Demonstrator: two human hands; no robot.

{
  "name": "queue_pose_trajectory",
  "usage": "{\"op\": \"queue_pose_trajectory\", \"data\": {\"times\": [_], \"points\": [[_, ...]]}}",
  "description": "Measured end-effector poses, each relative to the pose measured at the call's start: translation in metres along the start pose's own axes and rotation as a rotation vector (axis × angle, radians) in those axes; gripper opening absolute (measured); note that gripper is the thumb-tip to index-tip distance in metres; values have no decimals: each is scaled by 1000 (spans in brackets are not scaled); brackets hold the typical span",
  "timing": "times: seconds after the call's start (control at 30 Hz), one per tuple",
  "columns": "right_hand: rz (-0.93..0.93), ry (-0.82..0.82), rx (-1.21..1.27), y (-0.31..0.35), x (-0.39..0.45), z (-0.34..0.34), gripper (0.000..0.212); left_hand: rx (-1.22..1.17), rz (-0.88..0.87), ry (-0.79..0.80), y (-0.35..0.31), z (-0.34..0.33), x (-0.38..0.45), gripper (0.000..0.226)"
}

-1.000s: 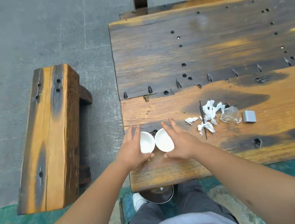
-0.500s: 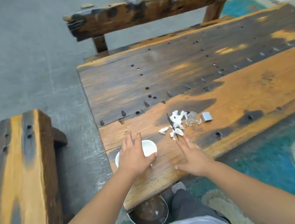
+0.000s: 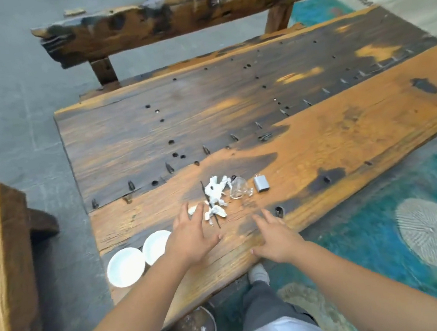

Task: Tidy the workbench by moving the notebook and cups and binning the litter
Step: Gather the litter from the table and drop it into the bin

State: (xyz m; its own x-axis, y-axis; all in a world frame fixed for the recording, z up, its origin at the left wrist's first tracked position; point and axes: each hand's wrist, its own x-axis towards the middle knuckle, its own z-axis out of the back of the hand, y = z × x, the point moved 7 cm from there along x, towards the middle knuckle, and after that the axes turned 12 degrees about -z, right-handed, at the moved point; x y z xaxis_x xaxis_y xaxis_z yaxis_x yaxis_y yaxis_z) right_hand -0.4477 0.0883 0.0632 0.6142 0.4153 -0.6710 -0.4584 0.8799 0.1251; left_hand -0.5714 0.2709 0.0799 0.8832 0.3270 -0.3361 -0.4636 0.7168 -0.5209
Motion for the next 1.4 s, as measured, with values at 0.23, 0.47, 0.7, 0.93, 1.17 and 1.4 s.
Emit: {"op": "queue_pose_trajectory", "data": {"times": [0.23,0.47,0.7,0.93,1.17,1.4], "points": [[120,-32,-99,-23,105,48,91,17,211,46,8,-35,74,91],[122,2,-211,-29,164,66,86,113,260,106,18,-50,112,109],[229,-6,-293,-23,170,52,65,130,254,121,24,-68,129,100],[241,-34,-223,-22,169,53,41,-9,216,-51,23,-72,129,26],[252,-7,-5,-32,151,44,23,-231,285,-132,28,-68,116,16],[341,-52,230,-23,108,29,35,-877,607,-259,27,-84,86,20]]}}
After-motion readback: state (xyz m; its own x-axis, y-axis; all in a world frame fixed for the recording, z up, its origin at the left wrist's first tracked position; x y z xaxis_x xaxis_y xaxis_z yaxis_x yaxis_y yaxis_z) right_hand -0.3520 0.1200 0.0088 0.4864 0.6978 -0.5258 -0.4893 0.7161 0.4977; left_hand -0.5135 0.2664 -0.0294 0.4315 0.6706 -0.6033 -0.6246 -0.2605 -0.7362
